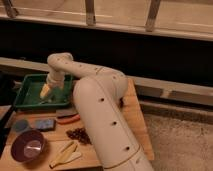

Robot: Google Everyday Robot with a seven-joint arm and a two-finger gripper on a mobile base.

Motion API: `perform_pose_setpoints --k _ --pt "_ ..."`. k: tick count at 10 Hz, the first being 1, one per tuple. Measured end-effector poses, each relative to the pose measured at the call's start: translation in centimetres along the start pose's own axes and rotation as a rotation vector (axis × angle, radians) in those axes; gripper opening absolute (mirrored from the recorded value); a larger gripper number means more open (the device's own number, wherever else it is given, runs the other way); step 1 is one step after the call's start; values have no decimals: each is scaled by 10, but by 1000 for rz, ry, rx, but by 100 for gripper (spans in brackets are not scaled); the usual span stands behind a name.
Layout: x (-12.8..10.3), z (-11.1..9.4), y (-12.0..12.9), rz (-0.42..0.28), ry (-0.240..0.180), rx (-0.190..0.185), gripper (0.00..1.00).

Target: Place fork in plastic cup

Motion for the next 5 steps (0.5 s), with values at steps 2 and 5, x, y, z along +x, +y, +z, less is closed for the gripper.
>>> perform_pose_setpoints --k 2,5 --pt "0 12 -3 22 -3 -42 80" --pt "0 24 -6 39 1 -80 80"
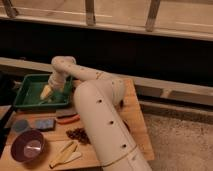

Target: Place fork in plastic cup

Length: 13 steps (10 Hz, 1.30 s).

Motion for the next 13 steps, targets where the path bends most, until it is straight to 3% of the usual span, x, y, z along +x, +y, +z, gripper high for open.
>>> perform_pose_setpoints --k 2,7,10,11,13 --pt "0 7 2 3 14 -21 80" --pt "-1 26 11 -16 94 -72 80" --pt "-3 29 17 -35 117 -85 80" --pt "-3 31 17 -40 124 -86 76" --pt "-3 30 17 -40 123 -85 58"
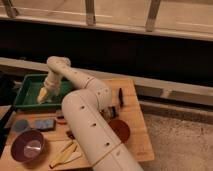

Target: Place fork in plastic cup

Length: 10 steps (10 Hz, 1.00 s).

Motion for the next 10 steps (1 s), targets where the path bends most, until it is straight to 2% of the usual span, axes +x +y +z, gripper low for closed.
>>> perform_pose_setpoints --k 2,4,6,9,10 --pt "0 1 1 1 5 0 36" --pt "3 3 -1 2 36 2 15" --pt "4 4 -1 1 50 2 1" --pt "4 0 0 -10 48 6 0" --pt "-2 -7 5 -21 31 12 0"
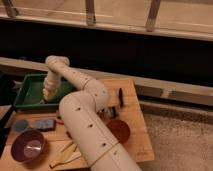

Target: Place fork in plastic cup

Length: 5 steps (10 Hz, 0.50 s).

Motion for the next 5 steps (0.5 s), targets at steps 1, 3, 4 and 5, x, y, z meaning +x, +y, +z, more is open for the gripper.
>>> perform_pose_setpoints --k 1,3,4,5 --pt "-6 -11 5 -16 -18 12 0" --pt "-14 -27 14 -44 -44 32 0" --pt "-18 -36 19 -60 -61 44 0" --pt "-20 -43 21 -68 -75 51 0"
